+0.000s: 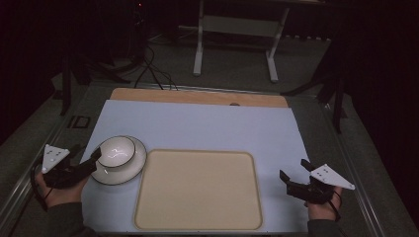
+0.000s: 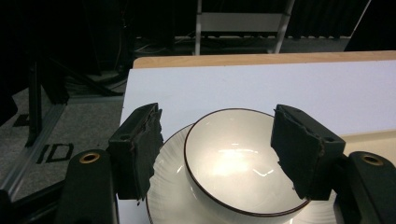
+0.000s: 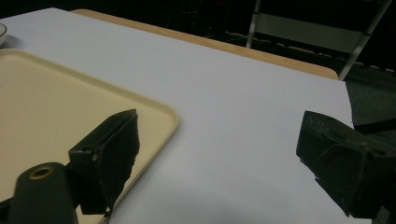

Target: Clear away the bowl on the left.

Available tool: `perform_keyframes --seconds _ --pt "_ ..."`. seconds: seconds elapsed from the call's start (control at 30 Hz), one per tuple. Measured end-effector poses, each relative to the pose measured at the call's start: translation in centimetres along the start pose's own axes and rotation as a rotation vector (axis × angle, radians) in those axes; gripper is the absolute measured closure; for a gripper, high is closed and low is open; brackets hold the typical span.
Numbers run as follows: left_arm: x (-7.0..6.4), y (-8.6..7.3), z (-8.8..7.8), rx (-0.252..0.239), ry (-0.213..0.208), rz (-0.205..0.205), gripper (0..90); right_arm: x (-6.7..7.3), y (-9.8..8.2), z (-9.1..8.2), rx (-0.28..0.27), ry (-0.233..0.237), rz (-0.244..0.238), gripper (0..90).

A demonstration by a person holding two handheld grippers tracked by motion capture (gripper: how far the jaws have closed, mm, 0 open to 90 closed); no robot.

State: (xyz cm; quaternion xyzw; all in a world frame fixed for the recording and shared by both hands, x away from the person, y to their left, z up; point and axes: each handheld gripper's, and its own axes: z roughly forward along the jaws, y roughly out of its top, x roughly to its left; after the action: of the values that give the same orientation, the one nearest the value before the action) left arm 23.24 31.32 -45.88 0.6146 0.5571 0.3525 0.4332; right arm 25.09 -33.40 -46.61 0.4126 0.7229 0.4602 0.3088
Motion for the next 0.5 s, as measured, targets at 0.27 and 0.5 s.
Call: perform_keyframes --seconds 0.27,0.5 --pt "-0.01 -0.03 0.23 0.010 -0.006 0.003 34.4 -0.02 0.05 -0.11 -0.012 -0.009 0.001 12.9" --pt "0.16 -0.06 0.60 0.029 -0.010 -0.015 35.2 0.04 0.07 -0.11 -0.010 -0.014 -0.005 12.9"
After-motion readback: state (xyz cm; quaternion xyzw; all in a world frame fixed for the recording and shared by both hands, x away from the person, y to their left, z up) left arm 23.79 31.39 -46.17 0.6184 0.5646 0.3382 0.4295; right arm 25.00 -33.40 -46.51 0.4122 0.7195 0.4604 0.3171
